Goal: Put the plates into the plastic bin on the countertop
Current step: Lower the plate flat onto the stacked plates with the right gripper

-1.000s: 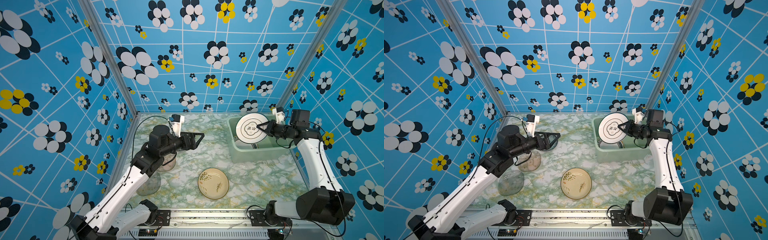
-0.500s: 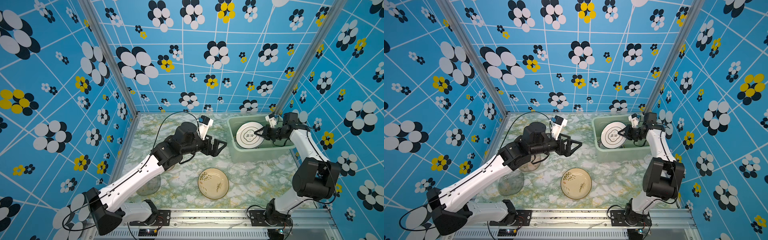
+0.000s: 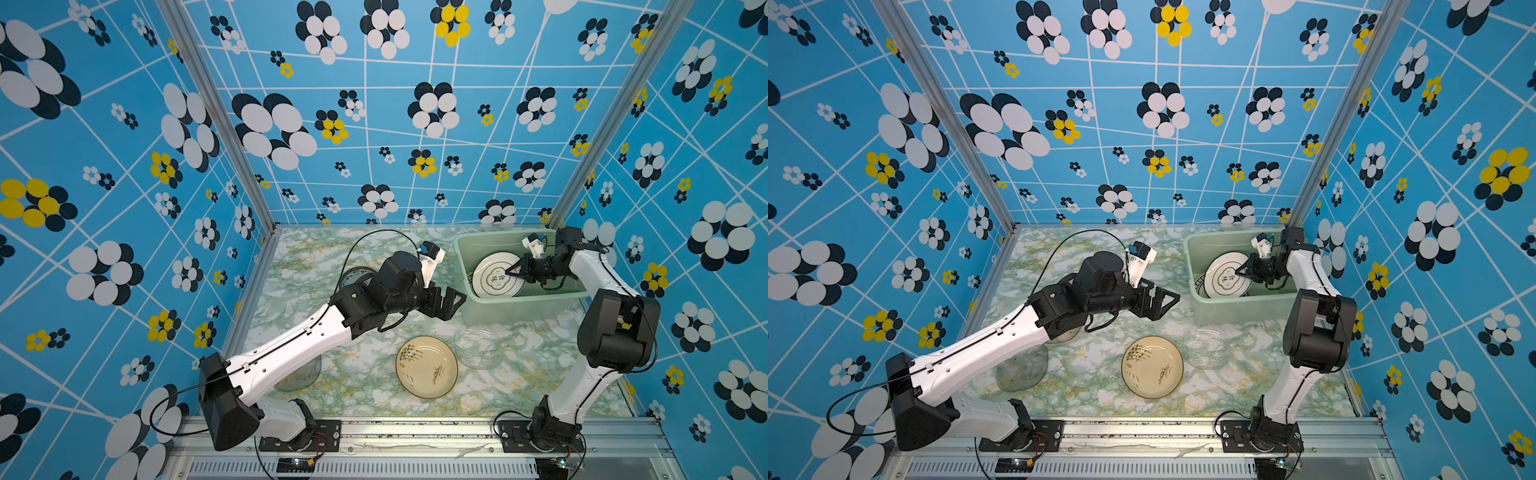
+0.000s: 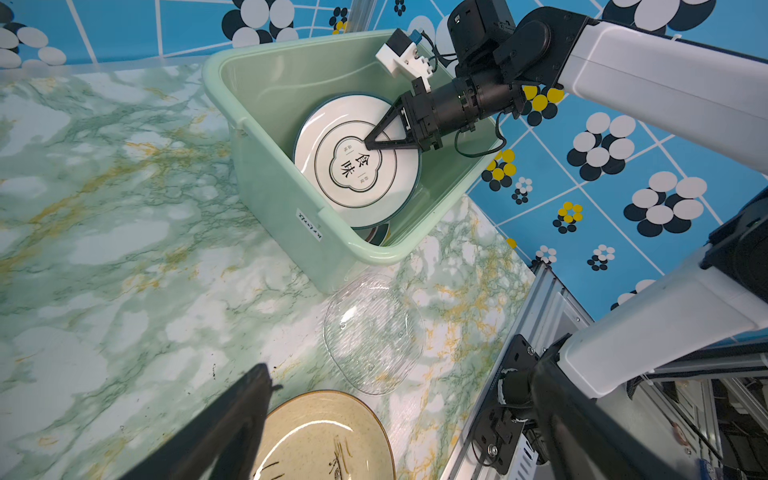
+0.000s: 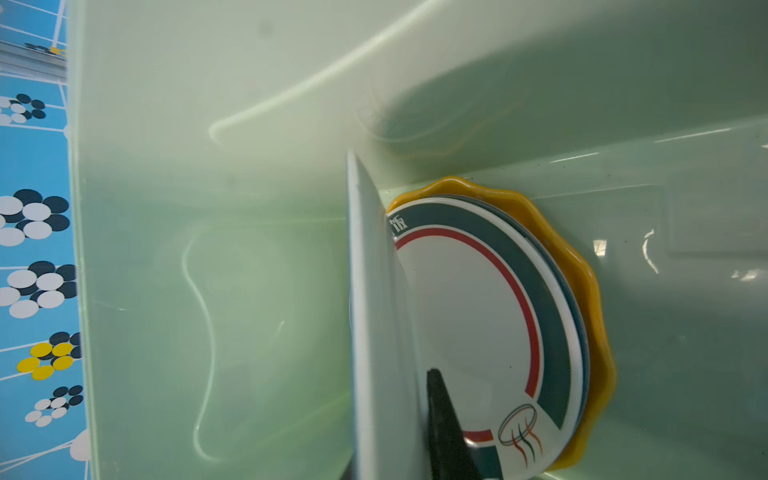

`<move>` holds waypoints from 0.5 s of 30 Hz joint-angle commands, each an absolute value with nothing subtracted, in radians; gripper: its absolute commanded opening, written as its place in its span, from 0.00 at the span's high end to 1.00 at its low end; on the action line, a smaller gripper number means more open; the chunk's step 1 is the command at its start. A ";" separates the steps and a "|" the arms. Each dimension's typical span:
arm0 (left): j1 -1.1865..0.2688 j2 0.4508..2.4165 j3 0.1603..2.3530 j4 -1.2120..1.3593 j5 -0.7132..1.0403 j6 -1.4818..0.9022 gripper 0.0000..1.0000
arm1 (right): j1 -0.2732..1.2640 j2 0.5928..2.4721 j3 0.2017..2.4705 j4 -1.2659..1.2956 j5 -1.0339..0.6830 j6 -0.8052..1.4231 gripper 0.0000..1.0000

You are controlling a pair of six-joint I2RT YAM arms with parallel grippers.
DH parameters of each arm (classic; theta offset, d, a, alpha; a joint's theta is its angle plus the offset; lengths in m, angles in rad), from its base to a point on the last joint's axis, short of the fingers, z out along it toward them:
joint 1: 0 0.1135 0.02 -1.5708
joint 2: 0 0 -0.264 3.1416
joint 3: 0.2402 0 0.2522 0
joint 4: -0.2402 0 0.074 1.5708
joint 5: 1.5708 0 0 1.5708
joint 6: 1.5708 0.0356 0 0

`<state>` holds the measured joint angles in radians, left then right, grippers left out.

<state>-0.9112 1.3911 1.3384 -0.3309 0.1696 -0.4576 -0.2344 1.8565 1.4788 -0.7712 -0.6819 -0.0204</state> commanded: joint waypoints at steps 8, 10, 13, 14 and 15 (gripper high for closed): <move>-0.919 1.423 1.386 -0.346 0.160 -0.472 0.01 | -0.239 1.888 1.512 -0.770 -0.636 -0.014 0.91; -0.920 1.426 1.385 -0.347 0.160 -0.477 0.01 | -0.239 1.894 1.514 -0.771 -0.626 -0.007 0.90; -0.923 1.430 1.385 -0.348 0.161 -0.486 0.01 | -0.239 1.900 1.516 -0.768 -0.613 0.000 0.89; -0.923 1.431 1.387 -0.348 0.162 -0.488 0.01 | -0.239 1.902 1.515 -0.767 -0.605 0.003 0.88; -0.924 1.433 1.387 -0.347 0.162 -0.488 0.01 | -0.239 1.904 1.516 -0.766 -0.594 0.006 0.86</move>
<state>-0.9150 1.4197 1.3506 -0.3374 0.1669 -0.4763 -0.2344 1.9026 1.4822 -0.7708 -0.6113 -0.0090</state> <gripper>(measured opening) 0.992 0.136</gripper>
